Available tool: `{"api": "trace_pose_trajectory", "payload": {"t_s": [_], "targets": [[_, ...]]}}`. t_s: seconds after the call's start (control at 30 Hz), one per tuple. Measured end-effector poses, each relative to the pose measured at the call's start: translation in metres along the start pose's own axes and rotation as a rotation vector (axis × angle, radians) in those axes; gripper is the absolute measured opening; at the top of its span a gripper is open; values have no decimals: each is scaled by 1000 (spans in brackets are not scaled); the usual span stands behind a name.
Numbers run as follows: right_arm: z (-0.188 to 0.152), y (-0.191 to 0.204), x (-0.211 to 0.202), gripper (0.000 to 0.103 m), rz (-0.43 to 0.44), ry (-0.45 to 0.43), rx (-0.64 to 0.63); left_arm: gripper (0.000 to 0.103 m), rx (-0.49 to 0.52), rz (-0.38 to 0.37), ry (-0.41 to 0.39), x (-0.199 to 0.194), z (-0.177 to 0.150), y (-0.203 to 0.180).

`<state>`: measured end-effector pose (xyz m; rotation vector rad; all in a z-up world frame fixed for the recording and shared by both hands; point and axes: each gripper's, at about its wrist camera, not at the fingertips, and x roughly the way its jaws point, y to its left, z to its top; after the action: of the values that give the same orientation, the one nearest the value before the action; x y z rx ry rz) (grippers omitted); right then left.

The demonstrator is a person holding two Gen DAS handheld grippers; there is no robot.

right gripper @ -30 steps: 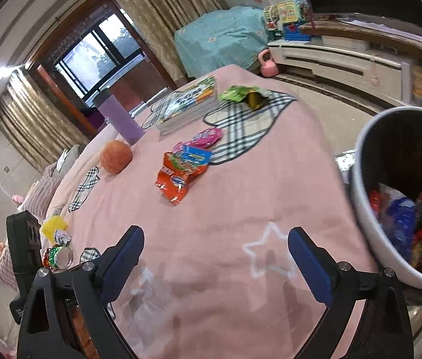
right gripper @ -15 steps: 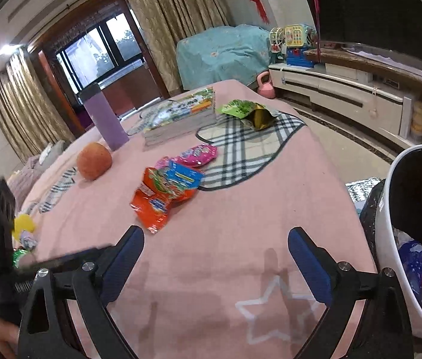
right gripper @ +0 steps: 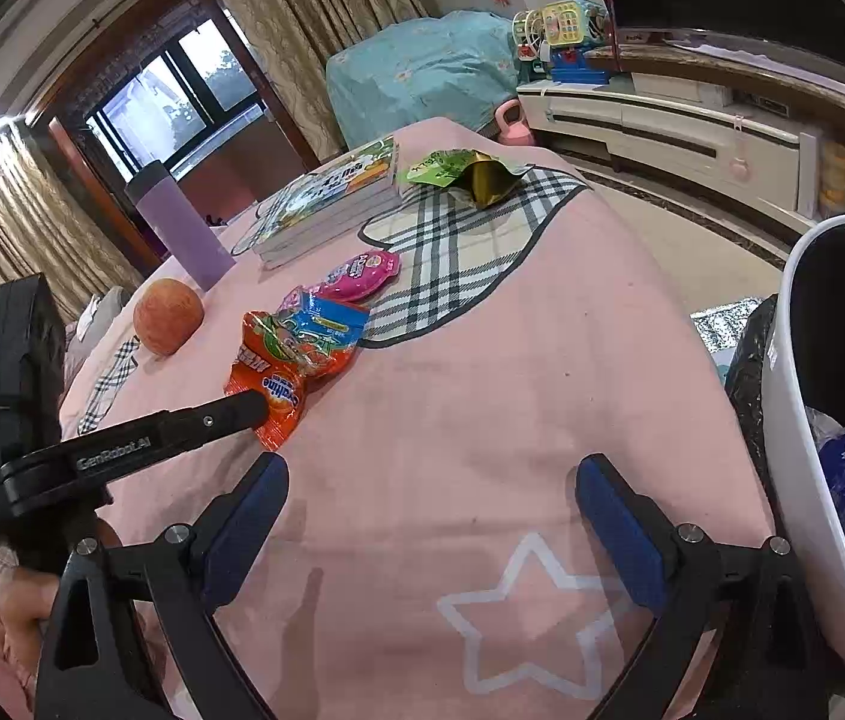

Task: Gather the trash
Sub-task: 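Grasp the orange snack wrapper with the left tool while the right tool grasps the pink lollipop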

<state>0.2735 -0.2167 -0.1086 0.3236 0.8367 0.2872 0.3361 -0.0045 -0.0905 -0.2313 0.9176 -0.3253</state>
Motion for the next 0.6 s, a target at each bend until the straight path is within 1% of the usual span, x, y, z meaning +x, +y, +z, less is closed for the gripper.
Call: {"api": "trace_pose_trajectory", "payload": {"t_s": [0.07,0.13,0.23,0.37,0.43,0.5,0.6], "targets": [[2,5,2,98,-8,10,-21,1,23,22,-30,-12,-5,0],[6,12,7,98,-3,20,-64,1,21,38,-55,-25,-9,6],[21,24,17,98,6,19,-125,1,-23,57,-86,-47,-17,27],[50,42,43,97,9,27,-213,1,-72,116,-116,-71,-31,57],[63,57,62,97,22,53,-284,1,-85,145,-124,-76,-36,68],[71,72,79,96,29,79,-367,1,-100,155,-116,-75,-41,77],[76,91,103,96,5,109,-490,1,-113,160,-97,-69,-47,86]]}}
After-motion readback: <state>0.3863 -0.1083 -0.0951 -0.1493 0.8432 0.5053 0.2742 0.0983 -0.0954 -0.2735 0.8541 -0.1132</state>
